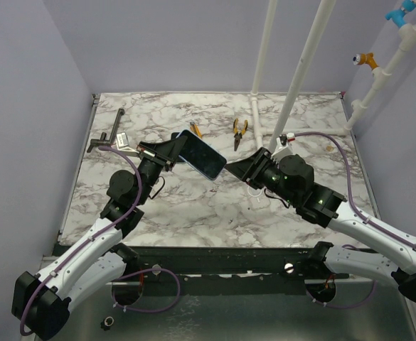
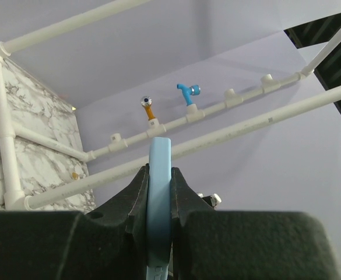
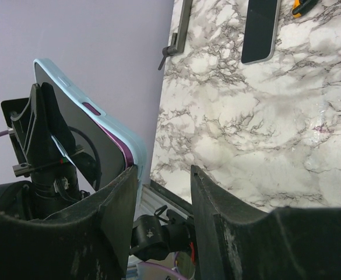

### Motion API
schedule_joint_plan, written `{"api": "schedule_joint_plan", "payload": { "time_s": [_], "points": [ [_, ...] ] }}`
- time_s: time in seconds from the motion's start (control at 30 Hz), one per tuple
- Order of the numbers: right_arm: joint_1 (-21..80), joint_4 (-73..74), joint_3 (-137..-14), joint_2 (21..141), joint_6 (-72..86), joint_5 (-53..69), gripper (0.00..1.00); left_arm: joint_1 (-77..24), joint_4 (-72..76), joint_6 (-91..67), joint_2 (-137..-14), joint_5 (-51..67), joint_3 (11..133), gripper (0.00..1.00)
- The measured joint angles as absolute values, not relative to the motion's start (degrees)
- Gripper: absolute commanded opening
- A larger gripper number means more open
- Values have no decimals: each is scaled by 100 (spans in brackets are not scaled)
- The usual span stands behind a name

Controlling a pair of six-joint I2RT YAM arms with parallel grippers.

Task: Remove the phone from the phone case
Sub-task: Remove the phone case from the phone.

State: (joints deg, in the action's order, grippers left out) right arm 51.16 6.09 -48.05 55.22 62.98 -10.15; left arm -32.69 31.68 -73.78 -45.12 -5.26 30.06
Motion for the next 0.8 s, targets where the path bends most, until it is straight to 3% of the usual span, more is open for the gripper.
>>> {"api": "schedule_joint_plan", "payload": {
  "time_s": [0.8],
  "points": [
    [4829, 268, -4633, 5673, 6685, -191, 49, -3282, 3618, -7461, -4545, -198, 2875, 0]
  ]
}}
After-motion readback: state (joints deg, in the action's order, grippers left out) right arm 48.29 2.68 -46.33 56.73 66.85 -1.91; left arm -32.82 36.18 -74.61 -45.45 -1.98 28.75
